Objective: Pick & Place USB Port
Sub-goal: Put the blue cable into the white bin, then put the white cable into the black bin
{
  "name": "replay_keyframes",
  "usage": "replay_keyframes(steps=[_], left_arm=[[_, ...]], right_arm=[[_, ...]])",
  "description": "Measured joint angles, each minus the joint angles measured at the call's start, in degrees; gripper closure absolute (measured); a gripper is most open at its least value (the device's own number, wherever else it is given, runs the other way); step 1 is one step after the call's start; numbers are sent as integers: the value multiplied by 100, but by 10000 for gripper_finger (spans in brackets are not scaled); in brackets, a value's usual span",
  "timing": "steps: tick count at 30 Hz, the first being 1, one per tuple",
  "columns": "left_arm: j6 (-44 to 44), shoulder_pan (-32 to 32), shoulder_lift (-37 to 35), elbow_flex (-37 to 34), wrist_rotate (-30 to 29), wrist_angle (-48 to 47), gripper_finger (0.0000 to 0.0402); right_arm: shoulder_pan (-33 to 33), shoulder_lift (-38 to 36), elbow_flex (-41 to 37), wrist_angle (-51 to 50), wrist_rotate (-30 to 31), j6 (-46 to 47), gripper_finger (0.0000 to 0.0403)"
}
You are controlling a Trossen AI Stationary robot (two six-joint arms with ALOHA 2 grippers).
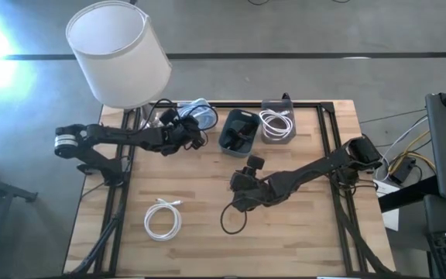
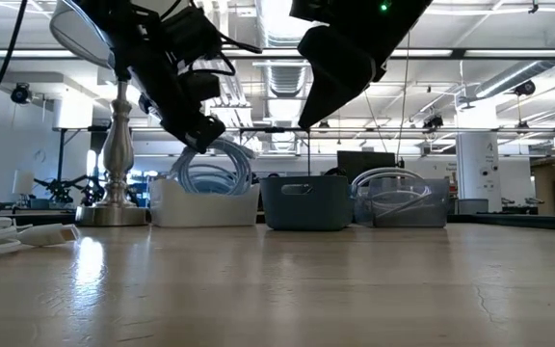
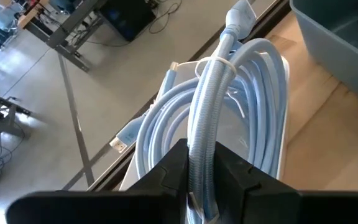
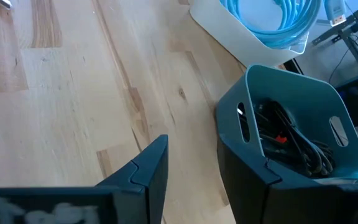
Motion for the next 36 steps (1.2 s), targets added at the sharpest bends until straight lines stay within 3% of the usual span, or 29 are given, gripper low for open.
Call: replay_keyframes(steps=[22, 25, 36], left_arm=[[168, 385, 4, -7, -121, -370, 254], [125, 388, 5, -7, -362, -387, 243], [-32, 184, -14, 67, -511, -549, 231]], right_arm=[[0, 0, 0, 7, -1, 1, 275], [0, 0, 0, 7, 0, -1, 279], [0, 0, 0, 16, 1, -1, 268]])
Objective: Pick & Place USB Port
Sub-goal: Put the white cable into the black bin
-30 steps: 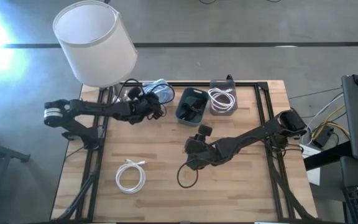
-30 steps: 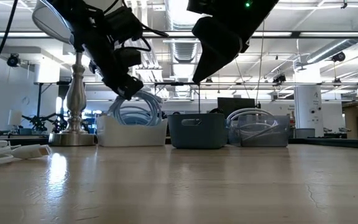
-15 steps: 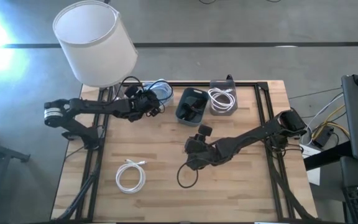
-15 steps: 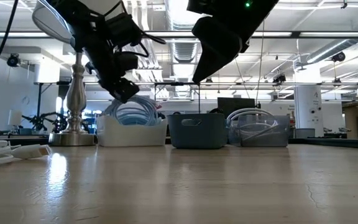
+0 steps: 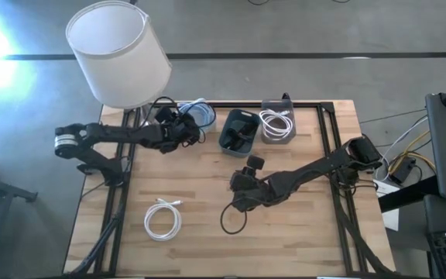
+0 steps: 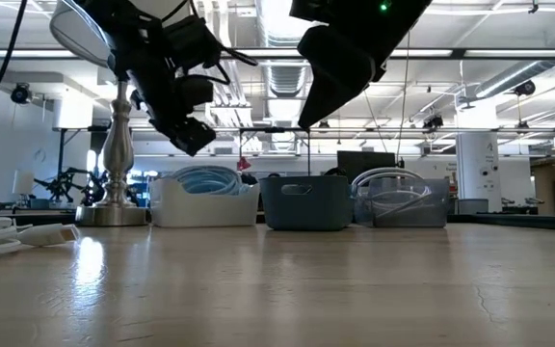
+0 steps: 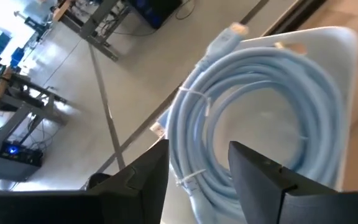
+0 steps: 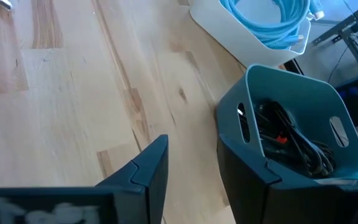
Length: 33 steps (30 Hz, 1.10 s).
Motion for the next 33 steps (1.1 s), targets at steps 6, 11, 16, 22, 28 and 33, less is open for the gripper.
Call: replay_keyframes(steps=[6, 11, 16, 22, 28, 33], left_arm=[[53, -417, -79, 187, 645, -509, 234], [127, -811, -309, 311, 2286, -1034, 234], [270, -1217, -685, 279, 4110, -1461, 234], [117, -2064, -1101, -183, 5077, -1576, 234], [-920, -3087, -1178, -697, 5333, -1557, 234], [-1661, -3670, -1176, -1134, 5359, -1559, 234]], right_arm=[[-83, 0, -19, 559, 9, -4, 263], [-199, 0, -62, 1073, 20, -50, 262], [-238, 0, -127, 1061, 16, -54, 263], [-315, 0, -162, 1062, 11, -67, 256], [-540, 0, -162, 1086, 6, -68, 252], [-808, 0, -162, 1200, -99, -75, 254]])
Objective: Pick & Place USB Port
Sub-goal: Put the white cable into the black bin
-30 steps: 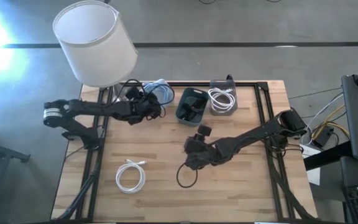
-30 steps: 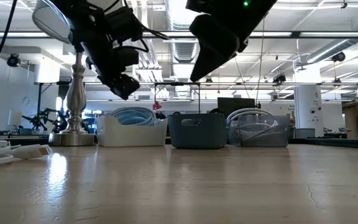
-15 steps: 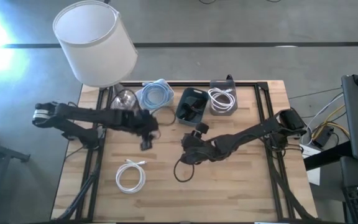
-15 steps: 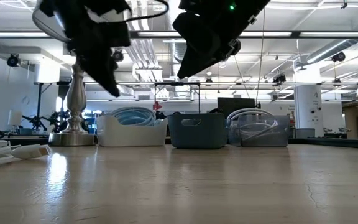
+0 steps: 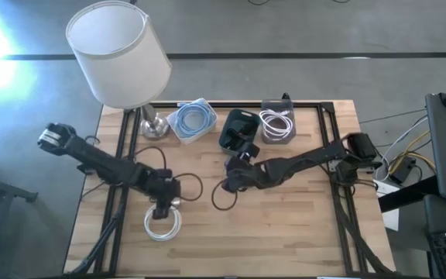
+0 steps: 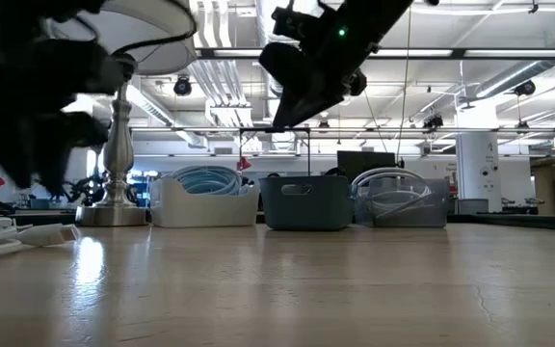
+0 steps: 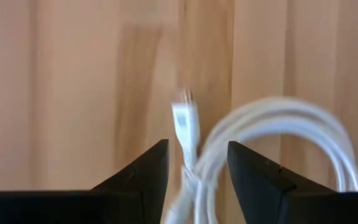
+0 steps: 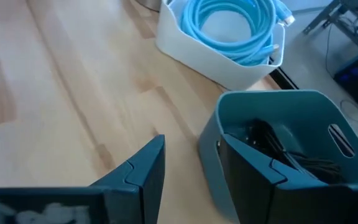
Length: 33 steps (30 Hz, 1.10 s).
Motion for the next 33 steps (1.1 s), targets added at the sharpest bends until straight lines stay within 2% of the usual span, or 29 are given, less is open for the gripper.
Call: replay_keyframes(steps=[3, 10, 16, 19, 25, 28, 33], left_arm=[[-386, -196, 0, -231, 52, 2, 235], [-653, -284, -4, -748, 290, 393, 249], [-801, -288, -11, -1219, 510, 1465, 264], [-806, -294, -20, -1403, 301, 1910, 268], [-930, -288, -20, -1520, 5, 2166, 296], [-801, -280, 2, -1527, -513, 2485, 314], [-627, -258, -2, -1427, -2360, 2690, 323]], right_arm=[[-205, 0, -2, 90, -395, -291, 252], [-534, 0, -2, 718, -1388, -858, 260], [-573, 33, -2, 1126, -1462, -1285, 271], [-580, 121, 0, 1363, -1520, -1368, 276], [-580, 300, 1, 1696, -1666, -1601, 280], [-585, 317, 0, 1695, -2021, -1620, 280], [-584, 317, 2, 1800, -3565, -1595, 284]])
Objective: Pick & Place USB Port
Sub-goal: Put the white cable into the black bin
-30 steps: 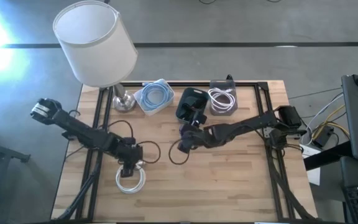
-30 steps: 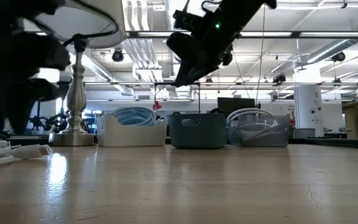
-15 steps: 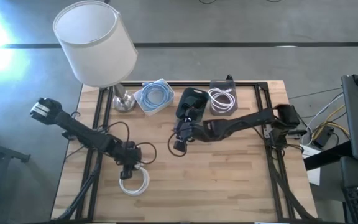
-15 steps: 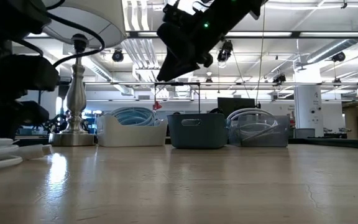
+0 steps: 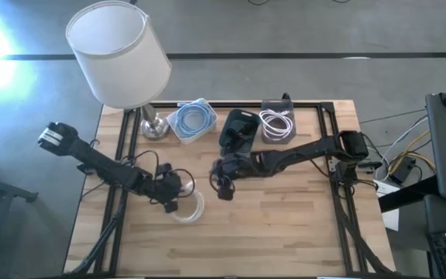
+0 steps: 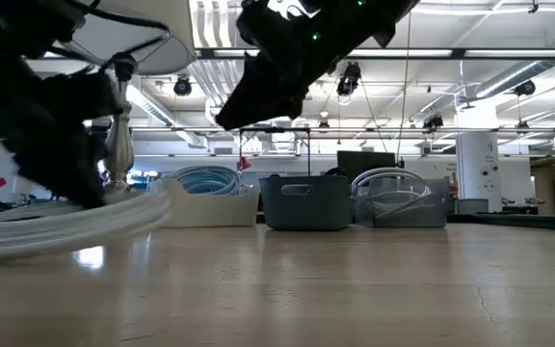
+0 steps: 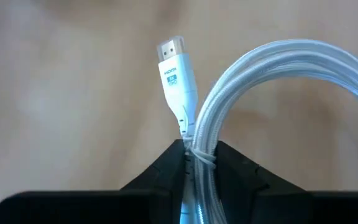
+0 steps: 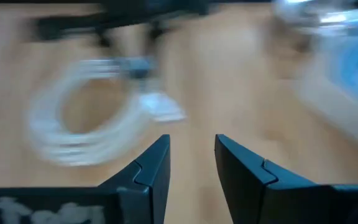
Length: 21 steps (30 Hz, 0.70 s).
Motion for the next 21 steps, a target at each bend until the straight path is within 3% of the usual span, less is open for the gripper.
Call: replay_keyframes(steps=[3, 8, 14, 21], left_arm=[[33, 5, 4, 106, -1030, -25, 322], [106, 7, 2, 411, -2357, 18, 322], [803, 9, 4, 630, -2598, -33, 322], [751, 7, 0, 584, -2549, 19, 321]], right_arm=[[4, 58, 12, 155, -710, 2, 284], [-23, 286, 15, 415, -630, 20, 277], [-71, 485, 79, 387, -59, 187, 266], [-103, 414, 96, 327, 233, 259, 245]])
